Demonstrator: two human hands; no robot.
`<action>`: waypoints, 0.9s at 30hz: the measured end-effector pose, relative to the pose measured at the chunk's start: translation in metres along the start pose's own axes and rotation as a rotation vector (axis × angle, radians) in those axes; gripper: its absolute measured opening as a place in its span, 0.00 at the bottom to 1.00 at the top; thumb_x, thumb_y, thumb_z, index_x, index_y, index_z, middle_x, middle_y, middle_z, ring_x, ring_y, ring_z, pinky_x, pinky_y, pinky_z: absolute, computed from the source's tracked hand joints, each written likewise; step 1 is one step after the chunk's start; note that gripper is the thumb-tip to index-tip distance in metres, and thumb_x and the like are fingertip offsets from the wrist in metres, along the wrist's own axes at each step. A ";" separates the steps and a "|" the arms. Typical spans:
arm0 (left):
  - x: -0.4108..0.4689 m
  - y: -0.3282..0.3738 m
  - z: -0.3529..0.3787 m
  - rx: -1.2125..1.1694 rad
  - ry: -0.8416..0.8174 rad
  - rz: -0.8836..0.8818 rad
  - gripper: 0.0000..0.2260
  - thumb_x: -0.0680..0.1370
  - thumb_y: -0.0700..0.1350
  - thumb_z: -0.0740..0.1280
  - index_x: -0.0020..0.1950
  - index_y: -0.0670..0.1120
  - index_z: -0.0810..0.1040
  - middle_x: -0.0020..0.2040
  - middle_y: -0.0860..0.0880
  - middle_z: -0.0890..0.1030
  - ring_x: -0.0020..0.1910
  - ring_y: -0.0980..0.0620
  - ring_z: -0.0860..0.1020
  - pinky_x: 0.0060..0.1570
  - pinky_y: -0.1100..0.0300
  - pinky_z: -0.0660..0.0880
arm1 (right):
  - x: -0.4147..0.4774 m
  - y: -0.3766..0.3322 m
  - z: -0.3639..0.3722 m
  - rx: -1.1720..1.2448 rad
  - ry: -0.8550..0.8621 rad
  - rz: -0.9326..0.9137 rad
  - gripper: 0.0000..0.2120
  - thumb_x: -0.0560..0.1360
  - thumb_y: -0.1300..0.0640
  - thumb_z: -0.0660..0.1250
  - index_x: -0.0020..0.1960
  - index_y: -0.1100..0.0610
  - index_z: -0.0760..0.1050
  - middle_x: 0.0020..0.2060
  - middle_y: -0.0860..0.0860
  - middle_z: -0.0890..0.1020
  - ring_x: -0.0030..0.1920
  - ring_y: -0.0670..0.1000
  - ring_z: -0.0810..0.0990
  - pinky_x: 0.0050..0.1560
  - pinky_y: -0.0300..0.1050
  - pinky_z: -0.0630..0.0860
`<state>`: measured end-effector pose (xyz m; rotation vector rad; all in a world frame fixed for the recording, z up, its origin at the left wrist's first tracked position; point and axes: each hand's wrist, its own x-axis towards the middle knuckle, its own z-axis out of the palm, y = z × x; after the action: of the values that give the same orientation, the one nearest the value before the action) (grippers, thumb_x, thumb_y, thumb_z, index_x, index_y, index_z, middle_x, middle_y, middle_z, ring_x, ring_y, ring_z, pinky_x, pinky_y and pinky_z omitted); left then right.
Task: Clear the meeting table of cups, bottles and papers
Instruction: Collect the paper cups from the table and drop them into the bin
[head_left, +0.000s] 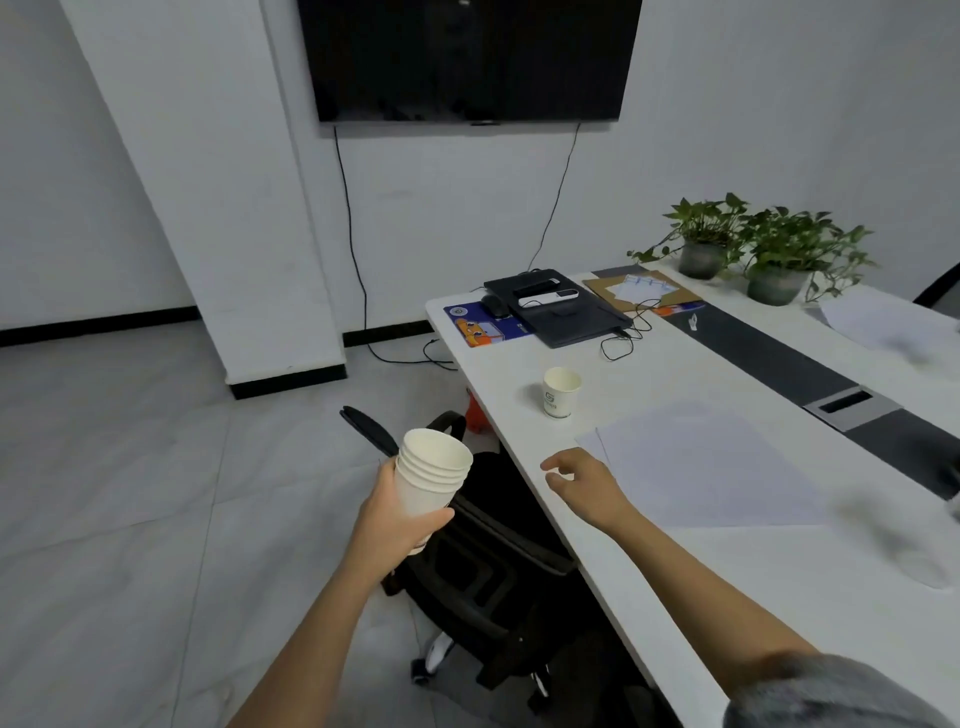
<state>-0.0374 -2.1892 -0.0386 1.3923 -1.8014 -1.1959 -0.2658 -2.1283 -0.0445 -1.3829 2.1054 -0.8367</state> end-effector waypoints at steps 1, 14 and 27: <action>0.016 0.002 0.003 0.002 0.000 -0.012 0.30 0.68 0.42 0.74 0.66 0.47 0.64 0.48 0.55 0.73 0.48 0.54 0.72 0.42 0.62 0.68 | 0.021 0.007 -0.002 0.000 -0.003 0.025 0.13 0.77 0.61 0.60 0.59 0.59 0.76 0.64 0.53 0.73 0.63 0.53 0.73 0.60 0.39 0.66; 0.128 0.011 0.033 -0.265 -0.036 -0.145 0.33 0.61 0.47 0.78 0.61 0.54 0.65 0.52 0.57 0.76 0.50 0.60 0.75 0.51 0.60 0.73 | 0.192 0.061 -0.013 -0.229 -0.070 0.097 0.18 0.77 0.59 0.60 0.66 0.59 0.71 0.75 0.53 0.56 0.67 0.56 0.70 0.63 0.45 0.68; 0.150 -0.014 0.037 -0.283 -0.179 -0.191 0.40 0.58 0.47 0.78 0.65 0.55 0.63 0.55 0.58 0.75 0.53 0.61 0.74 0.48 0.68 0.71 | 0.215 0.076 -0.002 -0.216 -0.074 0.281 0.17 0.77 0.59 0.61 0.62 0.68 0.71 0.62 0.61 0.72 0.58 0.62 0.75 0.55 0.46 0.72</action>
<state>-0.1074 -2.3214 -0.0802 1.3481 -1.5619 -1.6510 -0.3954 -2.3043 -0.1114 -1.1597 2.3147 -0.4504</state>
